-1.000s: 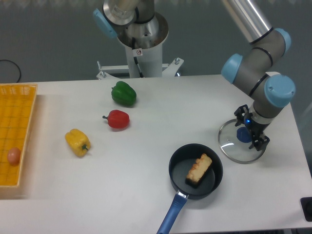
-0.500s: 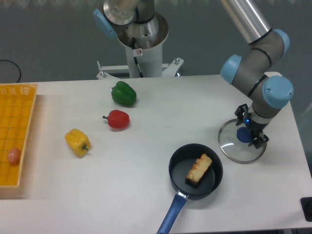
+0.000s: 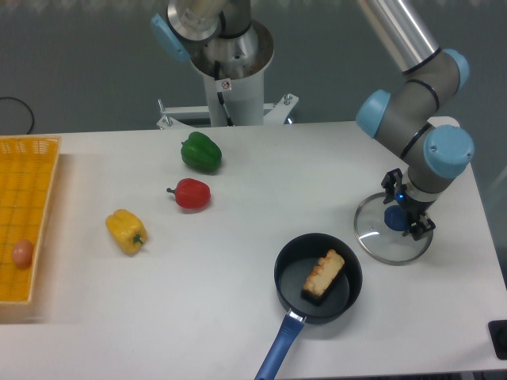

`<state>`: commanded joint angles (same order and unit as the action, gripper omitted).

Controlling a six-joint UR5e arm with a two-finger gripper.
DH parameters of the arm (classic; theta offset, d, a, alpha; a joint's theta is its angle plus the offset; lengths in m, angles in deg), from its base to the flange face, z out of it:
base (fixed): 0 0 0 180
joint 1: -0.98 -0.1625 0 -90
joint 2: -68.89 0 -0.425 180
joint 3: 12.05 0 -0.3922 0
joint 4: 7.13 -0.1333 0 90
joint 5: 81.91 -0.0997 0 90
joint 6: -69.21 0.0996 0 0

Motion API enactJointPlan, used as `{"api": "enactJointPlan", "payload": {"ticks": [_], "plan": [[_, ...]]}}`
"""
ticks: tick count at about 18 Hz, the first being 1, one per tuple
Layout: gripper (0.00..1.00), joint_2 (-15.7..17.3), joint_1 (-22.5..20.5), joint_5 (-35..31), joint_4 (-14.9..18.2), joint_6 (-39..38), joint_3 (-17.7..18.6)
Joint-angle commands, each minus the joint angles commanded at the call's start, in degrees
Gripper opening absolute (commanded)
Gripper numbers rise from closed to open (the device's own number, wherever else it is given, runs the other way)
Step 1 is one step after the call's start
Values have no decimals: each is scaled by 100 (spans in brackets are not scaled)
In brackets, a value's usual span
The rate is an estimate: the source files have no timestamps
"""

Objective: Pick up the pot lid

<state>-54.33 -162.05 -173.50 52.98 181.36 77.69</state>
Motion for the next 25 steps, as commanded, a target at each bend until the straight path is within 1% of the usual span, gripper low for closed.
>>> {"api": "enactJointPlan", "payload": {"ticks": [7,8,9,14,25], "plan": [[86,-9,35,0,-9,-9,-9],[83,-9,27,0,-9,-9,-9],[77,0,26,0,-9,0,-17],[71,0,35,-17,0,-9,-18],[71,35,44,-35,9,-9,-18]]}}
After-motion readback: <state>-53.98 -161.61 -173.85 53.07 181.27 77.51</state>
